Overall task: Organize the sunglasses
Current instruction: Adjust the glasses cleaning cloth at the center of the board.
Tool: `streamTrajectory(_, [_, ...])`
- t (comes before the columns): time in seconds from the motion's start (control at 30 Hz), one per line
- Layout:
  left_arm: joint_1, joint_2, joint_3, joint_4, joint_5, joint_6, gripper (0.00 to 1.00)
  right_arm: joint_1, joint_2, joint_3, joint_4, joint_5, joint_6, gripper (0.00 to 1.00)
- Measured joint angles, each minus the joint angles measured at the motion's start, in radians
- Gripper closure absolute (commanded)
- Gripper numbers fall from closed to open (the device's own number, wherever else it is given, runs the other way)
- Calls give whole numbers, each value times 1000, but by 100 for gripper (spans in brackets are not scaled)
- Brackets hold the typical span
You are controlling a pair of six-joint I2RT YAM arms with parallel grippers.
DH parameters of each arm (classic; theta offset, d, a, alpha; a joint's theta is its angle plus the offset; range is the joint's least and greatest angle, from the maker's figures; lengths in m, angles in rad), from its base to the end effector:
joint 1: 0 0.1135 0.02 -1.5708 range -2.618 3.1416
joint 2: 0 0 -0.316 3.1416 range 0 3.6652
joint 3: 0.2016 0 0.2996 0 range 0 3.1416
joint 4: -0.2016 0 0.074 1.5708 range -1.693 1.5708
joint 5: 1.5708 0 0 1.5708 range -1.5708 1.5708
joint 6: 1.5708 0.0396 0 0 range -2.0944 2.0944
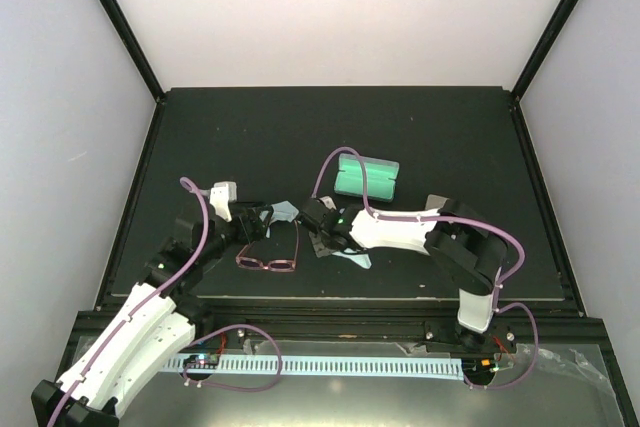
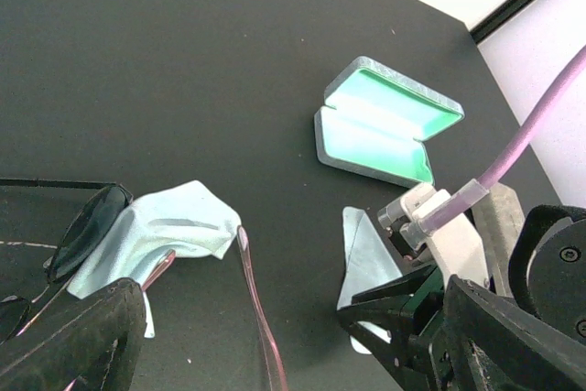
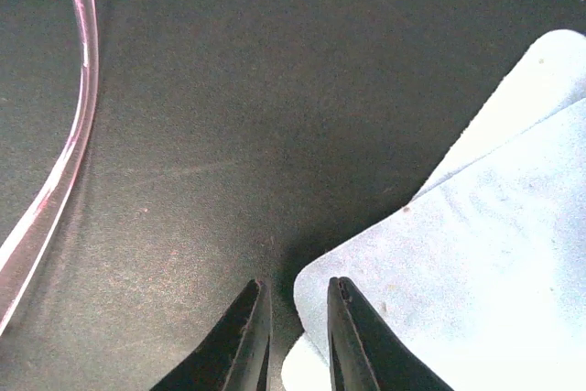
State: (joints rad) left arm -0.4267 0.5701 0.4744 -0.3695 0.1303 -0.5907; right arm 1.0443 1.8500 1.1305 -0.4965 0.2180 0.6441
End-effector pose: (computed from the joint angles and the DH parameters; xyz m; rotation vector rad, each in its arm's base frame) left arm 0.1373 -0.0681 0.2649 -0.0885 2.1182 -0.7572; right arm 0.2117 0.3472 0.1633 -0.4920 2.6962 0.1680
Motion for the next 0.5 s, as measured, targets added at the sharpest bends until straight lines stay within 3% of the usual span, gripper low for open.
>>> streamTrajectory(0.2, [0, 8, 0, 1, 0, 0, 11, 0, 21, 0, -4, -4, 6, 82])
streamTrajectory(0.5, [0, 13, 0, 1, 0, 0, 11, -3, 28, -4, 14, 2, 37, 95])
